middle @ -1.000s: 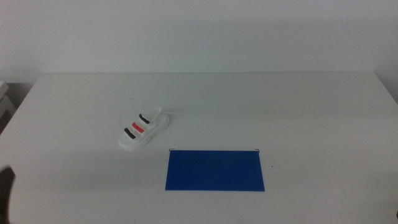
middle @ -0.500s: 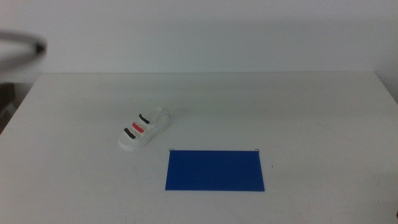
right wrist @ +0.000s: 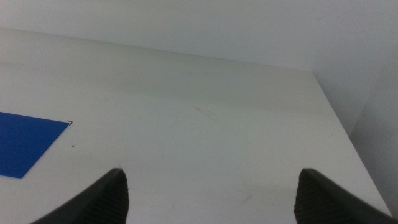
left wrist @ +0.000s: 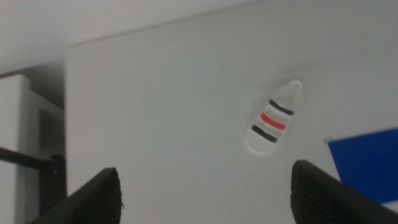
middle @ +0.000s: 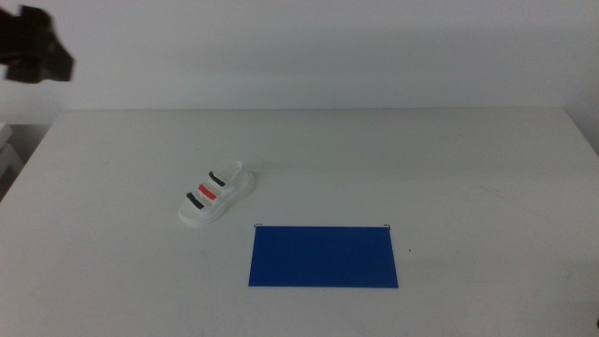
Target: Use one arm to grab the shoe from the table and place it on the mat.
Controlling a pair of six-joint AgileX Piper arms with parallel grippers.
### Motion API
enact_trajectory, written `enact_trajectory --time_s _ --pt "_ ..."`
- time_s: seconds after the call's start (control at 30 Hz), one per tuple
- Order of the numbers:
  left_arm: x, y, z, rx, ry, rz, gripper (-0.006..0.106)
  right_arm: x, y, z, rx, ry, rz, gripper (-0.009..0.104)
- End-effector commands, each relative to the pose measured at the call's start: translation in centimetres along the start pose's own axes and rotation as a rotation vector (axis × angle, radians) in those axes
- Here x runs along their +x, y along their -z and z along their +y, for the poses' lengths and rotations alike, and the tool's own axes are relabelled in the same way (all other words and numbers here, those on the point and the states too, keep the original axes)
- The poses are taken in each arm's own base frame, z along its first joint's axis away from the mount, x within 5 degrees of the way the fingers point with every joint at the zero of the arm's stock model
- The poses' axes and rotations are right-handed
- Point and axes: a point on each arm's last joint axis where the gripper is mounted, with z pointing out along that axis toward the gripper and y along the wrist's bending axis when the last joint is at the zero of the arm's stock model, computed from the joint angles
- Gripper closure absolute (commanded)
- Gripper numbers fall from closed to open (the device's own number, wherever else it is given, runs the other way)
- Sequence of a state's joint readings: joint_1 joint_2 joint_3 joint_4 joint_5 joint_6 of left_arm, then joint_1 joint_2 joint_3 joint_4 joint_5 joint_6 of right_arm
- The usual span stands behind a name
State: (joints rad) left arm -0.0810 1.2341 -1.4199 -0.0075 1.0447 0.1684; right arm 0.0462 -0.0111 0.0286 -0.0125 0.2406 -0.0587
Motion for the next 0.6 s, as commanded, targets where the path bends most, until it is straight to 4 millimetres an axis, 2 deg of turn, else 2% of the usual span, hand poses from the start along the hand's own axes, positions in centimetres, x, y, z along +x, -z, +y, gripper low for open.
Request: enact_trajectory --time_s 0.0,0.2,0.37,0.57 --pt "-1.8 0.2 -0.1 0.028 -0.014 -0.046 0.007 -0.5 0.0 0.0 0.007 0.020 -0.064 0.017" --pt "-3.2 -5.0 -0.2 0.084 -0.010 0.087 0.007 -0.5 0.0 0.0 0.007 0.020 -0.064 0.017" --pt "-2.9 -9.4 -0.7 0.153 -0.006 0.199 0.007 -0.5 0.0 0.0 0.007 0.020 -0.064 0.017" --pt "-3.0 -14.6 -1.6 0.200 -0.105 0.278 0.007 -0.5 0.0 0.0 0.007 0.020 -0.064 0.017"
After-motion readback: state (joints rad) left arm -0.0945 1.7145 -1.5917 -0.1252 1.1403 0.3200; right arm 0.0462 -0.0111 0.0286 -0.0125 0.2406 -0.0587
